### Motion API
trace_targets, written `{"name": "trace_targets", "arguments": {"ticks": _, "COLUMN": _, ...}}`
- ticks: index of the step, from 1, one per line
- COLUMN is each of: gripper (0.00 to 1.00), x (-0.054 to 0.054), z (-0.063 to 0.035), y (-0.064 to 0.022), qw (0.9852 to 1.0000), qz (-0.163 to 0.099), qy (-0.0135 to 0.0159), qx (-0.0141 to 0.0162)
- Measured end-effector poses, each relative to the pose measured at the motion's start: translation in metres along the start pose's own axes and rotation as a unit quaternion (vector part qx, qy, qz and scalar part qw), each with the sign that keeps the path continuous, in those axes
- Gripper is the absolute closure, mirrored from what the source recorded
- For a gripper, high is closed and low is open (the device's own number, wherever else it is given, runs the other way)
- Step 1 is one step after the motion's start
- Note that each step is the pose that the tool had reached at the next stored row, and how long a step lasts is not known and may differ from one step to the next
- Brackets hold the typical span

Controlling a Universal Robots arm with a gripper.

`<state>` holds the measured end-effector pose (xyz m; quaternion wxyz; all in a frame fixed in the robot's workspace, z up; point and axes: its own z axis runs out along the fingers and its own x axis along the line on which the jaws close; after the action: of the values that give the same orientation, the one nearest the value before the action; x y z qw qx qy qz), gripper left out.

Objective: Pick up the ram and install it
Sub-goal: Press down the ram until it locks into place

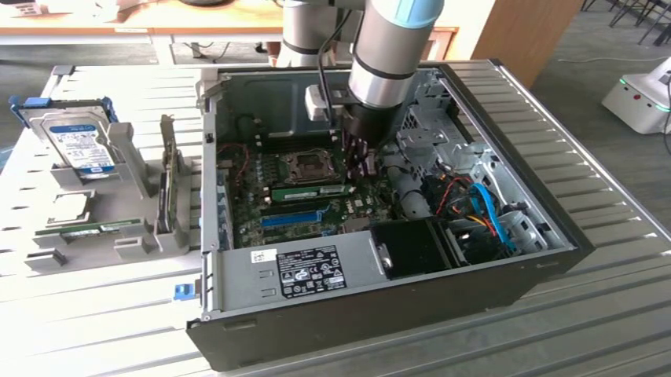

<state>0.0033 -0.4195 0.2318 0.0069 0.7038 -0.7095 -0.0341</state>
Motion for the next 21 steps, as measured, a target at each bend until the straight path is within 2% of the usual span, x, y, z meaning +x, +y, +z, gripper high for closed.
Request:
{"name": "trace_targets", "arguments": {"ticks": 17, "gripper": 0.89, "x": -0.001, "z": -0.0304, "y": 0.0006, "qw": 1.0000, "qz": 0.000, "qy": 0.0001, "qx": -0.0008}}
{"name": "trace_targets", "arguments": {"ticks": 21, "gripper": 0.89, "x": -0.001, "z": -0.0327, "y": 0.0007, "qw": 1.0000, "qz": 0.000, "qy": -0.0001, "qx": -0.0008}}
